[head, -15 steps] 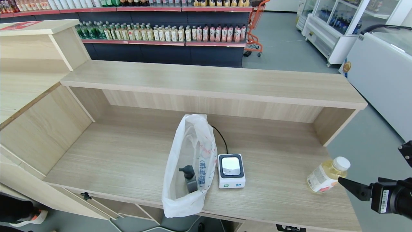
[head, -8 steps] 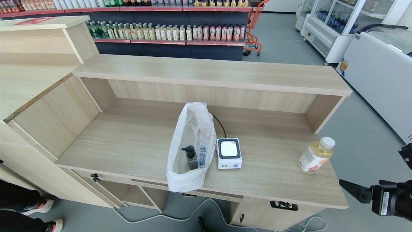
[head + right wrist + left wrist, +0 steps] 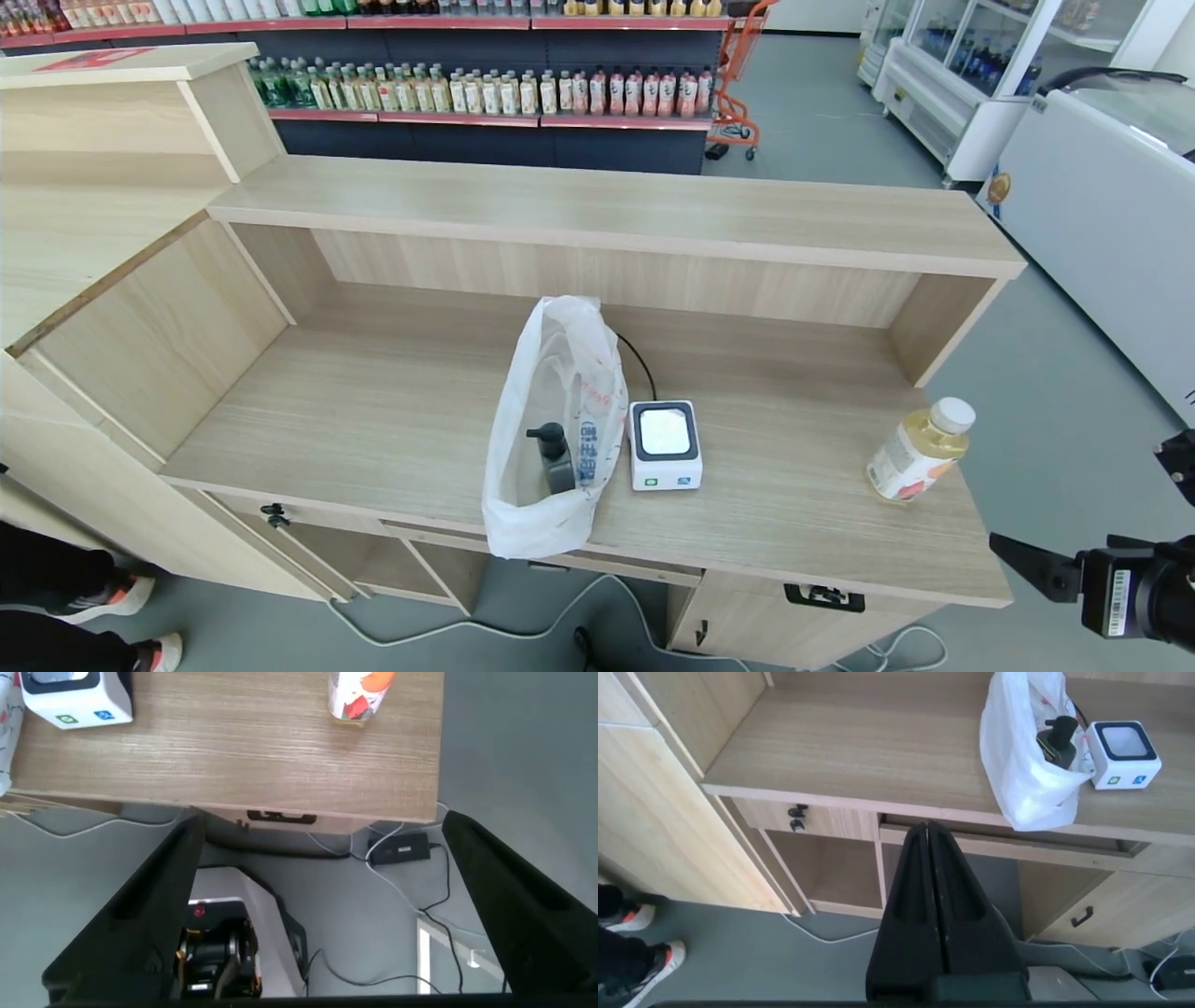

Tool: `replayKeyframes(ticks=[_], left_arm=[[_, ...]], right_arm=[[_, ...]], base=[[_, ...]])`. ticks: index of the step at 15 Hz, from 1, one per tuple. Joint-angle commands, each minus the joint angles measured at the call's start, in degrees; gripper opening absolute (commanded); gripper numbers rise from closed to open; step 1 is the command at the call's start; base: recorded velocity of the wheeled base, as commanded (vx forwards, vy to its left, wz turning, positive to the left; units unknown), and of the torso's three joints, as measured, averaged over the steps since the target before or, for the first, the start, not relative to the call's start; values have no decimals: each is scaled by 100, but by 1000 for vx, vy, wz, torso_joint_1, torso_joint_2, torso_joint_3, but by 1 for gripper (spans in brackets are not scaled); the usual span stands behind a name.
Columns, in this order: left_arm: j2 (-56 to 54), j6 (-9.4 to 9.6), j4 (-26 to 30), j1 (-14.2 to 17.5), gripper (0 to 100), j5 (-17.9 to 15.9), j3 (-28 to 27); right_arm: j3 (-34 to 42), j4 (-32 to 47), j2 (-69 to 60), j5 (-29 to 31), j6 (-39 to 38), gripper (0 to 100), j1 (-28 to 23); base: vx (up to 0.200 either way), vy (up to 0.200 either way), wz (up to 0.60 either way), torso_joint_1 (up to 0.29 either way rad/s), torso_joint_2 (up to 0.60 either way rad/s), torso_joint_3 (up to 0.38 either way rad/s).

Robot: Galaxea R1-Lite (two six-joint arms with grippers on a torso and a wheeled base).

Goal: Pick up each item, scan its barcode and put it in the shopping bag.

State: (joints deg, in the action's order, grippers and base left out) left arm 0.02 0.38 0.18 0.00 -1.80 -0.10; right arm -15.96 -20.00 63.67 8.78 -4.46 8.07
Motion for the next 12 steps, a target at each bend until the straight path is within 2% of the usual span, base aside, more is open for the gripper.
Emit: replayKeyframes(ticks=[1, 9, 12], left_arm=[[-2, 6, -1, 0, 0, -4, 1], [6, 6, -1, 0, 0, 5, 1], [-2, 6, -1, 0, 0, -4, 1]], right_arm=[[5, -3, -4, 1, -2, 100, 2], [-13, -3, 75, -8, 16, 100, -25], [-109, -56, 559, -34, -2, 100, -16]], base=[[0, -200, 0, -12, -2, 2], [0, -200, 0, 5, 3, 2], [0, 0, 0, 0, 0, 0]])
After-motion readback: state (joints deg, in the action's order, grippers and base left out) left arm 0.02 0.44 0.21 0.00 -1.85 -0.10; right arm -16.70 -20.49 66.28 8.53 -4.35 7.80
